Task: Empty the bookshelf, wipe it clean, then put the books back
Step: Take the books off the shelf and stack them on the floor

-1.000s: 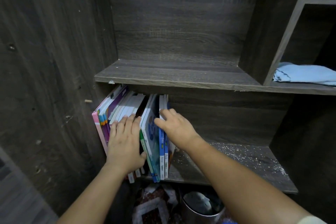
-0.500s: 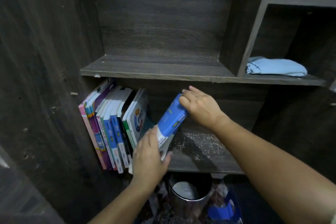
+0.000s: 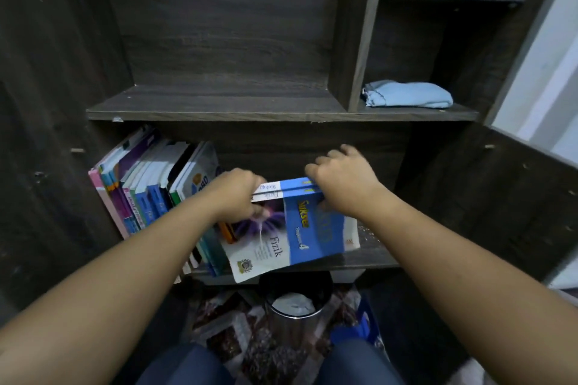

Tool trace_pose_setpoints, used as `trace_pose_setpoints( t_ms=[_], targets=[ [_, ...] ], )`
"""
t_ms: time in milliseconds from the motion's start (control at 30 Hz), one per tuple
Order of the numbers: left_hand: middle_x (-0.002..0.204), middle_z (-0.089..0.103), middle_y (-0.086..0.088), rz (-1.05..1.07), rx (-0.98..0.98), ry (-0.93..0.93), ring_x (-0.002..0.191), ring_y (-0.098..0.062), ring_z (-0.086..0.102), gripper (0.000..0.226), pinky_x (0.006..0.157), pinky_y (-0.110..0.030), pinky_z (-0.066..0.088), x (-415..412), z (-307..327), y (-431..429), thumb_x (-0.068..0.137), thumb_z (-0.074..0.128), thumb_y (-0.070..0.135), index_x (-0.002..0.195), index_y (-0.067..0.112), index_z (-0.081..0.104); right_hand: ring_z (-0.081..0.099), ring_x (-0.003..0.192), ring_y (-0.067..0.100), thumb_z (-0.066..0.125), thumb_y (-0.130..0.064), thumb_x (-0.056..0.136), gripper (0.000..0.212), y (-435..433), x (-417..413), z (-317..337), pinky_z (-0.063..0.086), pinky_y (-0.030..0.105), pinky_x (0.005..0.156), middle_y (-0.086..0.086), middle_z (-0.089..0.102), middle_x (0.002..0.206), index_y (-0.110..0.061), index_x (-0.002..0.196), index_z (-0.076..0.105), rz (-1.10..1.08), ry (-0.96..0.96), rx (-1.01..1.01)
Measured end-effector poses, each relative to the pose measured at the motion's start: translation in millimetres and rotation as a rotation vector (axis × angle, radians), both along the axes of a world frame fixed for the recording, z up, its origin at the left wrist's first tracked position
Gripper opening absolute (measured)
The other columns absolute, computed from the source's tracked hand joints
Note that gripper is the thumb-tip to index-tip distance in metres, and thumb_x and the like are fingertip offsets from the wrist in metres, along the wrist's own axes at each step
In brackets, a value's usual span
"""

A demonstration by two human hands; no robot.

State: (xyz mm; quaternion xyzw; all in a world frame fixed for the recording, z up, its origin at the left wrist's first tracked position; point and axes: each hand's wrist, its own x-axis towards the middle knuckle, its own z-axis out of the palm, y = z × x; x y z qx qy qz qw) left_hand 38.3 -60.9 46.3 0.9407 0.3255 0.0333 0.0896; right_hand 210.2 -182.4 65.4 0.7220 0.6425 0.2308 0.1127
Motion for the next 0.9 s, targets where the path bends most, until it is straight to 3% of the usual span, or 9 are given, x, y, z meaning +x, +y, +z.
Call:
trace_pose_setpoints(
  t_ms=[100,233,300,367,433,600,700,800,900],
  targets=[
    [0.077,0.064,0.010,-0.118,-0.024,0.110,0.073,-0.010,0.061,0.026,0.063,-0.028,0.047,15.4,13.6,-9.6,0.072,0.080,0.042,0.083,0.027,0.062,0.062,0.099,0.024,0.082,-0.044,0.069,0.052,-6.0,3.6,-0.8,0.047,0.035,0.075,0.000,0.064,0.107,-0.023,0.110,0.058,-0.028,0.248,-0.133],
    [0.078,0.063,0.011,-0.185,-0.015,0.178,0.077,-0.010,0.061,0.034,0.068,-0.028,0.050,31.3,18.0,-31.3,0.068,0.082,0.047,0.084,0.025,0.061,0.063,0.090,0.014,0.086,-0.040,0.066,0.042,-32.0,21.9,-2.3,0.053,0.034,0.078,-0.007,0.067,0.097,-0.026,0.099,0.065,-0.094,0.611,-0.255],
    [0.083,0.060,0.012,-0.205,0.108,0.228,0.081,-0.013,0.059,0.042,0.069,-0.030,0.049,38.3,10.4,-47.6,0.064,0.081,0.053,0.086,0.026,0.057,0.064,0.087,0.010,0.085,-0.037,0.069,0.035,-50.3,27.3,-3.5,0.054,0.031,0.078,-0.009,0.068,0.095,-0.030,0.097,0.066,-0.138,0.694,-0.285],
    [0.092,0.061,0.007,-0.242,0.223,0.236,0.087,-0.017,0.059,0.048,0.070,-0.030,0.048,46.7,-5.7,-64.9,0.062,0.082,0.055,0.088,0.028,0.053,0.065,0.085,0.009,0.084,-0.038,0.071,0.032,-70.4,32.6,-6.1,0.055,0.030,0.079,-0.010,0.069,0.094,-0.031,0.097,0.066,-0.184,0.703,-0.312],
    [0.098,0.064,0.003,-0.293,0.188,0.191,0.091,-0.020,0.061,0.043,0.072,-0.030,0.047,57.0,-19.8,-81.0,0.066,0.081,0.052,0.090,0.027,0.054,0.064,0.083,0.012,0.082,-0.042,0.071,0.034,-92.7,39.0,-11.1,0.055,0.031,0.075,-0.008,0.066,0.091,-0.028,0.098,0.067,-0.218,0.634,-0.317],
    [0.079,0.062,0.007,-0.464,0.110,0.109,0.069,-0.012,0.049,0.035,0.060,-0.027,0.033,100.4,-33.7,-136.4,0.072,0.078,0.050,0.083,0.026,0.056,0.059,0.076,0.022,0.076,-0.051,0.068,0.042,-161.8,59.5,-41.4,0.049,0.031,0.063,-0.001,0.059,0.084,-0.020,0.093,0.062,-0.406,0.545,-0.280],
    [0.073,0.057,0.009,-0.583,0.060,0.112,0.070,-0.014,0.051,0.032,0.059,-0.027,0.031,133.4,-53.0,-181.7,0.073,0.078,0.047,0.080,0.025,0.056,0.063,0.079,0.023,0.082,-0.055,0.059,0.052,-210.4,75.3,-70.2,0.055,0.034,0.070,-0.001,0.065,0.090,-0.021,0.094,0.063,-0.510,0.651,-0.282],
    [0.074,0.059,0.010,-0.687,0.009,0.169,0.075,-0.014,0.057,0.029,0.061,-0.027,0.036,162.0,-67.9,-219.9,0.073,0.078,0.046,0.080,0.026,0.058,0.060,0.080,0.020,0.083,-0.045,0.067,0.046,-257.0,88.0,-87.0,0.051,0.031,0.070,-0.001,0.066,0.093,-0.019,0.098,0.063,-0.573,0.723,-0.326],
    [0.074,0.057,0.011,-0.794,-0.020,0.217,0.074,-0.013,0.056,0.028,0.061,-0.027,0.038,191.7,-77.6,-259.7,0.076,0.076,0.048,0.080,0.028,0.057,0.054,0.073,0.019,0.080,-0.042,0.073,0.033,-304.2,105.5,-98.2,0.048,0.031,0.069,-0.005,0.056,0.077,-0.022,0.077,0.053,-0.655,0.765,-0.367]
  ],
)
